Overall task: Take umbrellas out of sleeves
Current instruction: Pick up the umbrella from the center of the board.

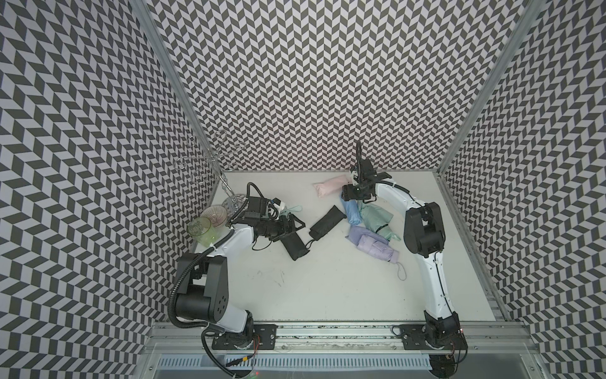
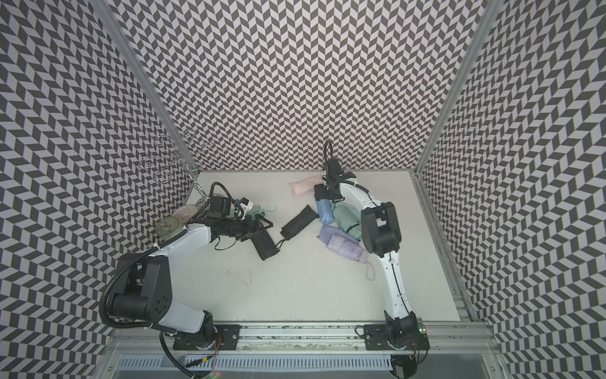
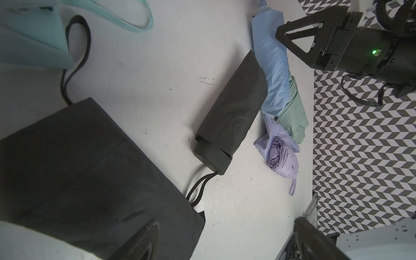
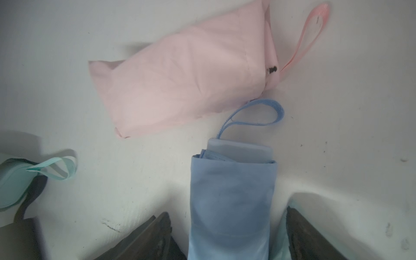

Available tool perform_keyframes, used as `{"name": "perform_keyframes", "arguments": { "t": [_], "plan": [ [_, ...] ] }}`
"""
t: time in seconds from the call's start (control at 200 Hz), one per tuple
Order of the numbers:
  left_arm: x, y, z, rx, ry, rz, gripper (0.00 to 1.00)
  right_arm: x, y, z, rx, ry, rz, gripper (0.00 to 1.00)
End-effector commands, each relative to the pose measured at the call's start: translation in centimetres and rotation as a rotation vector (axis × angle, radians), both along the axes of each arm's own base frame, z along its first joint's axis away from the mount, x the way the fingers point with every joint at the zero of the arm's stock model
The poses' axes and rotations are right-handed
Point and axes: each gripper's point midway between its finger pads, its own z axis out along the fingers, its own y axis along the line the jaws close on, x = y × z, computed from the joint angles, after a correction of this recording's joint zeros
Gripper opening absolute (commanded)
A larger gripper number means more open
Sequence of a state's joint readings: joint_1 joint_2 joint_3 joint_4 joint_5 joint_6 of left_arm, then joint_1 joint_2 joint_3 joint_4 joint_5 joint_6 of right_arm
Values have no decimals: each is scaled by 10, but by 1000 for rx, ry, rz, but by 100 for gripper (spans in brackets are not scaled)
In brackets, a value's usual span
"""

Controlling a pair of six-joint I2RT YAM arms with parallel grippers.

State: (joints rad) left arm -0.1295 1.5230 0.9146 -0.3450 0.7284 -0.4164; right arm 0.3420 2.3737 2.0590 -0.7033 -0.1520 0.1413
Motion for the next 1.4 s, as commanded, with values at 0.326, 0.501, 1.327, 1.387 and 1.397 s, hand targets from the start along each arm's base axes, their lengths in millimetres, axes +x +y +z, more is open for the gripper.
{"name": "perform_keyframes", "arguments": {
  "t": [0.326, 0.501, 1.327, 1.387, 1.397],
  "plan": [
    [-5, 2, -11, -27, 28, -16, 94, 3, 15, -35, -106, 2, 44, 77],
    [-5, 3, -12, -23, 33, -11, 94, 16, 20, -22, -68, -36, 14, 53],
    [-45, -102, 124, -407, -410, -441, 100, -178, 10, 257, 1055, -341, 354, 34],
    [-49, -105, 137, -436, -452, -461, 100, -194, 15, 264, 1067, -338, 379, 34],
    [-49, -106, 138, -438, -457, -462, 100, -197, 15, 265, 1068, -338, 379, 34]
  ]
}}
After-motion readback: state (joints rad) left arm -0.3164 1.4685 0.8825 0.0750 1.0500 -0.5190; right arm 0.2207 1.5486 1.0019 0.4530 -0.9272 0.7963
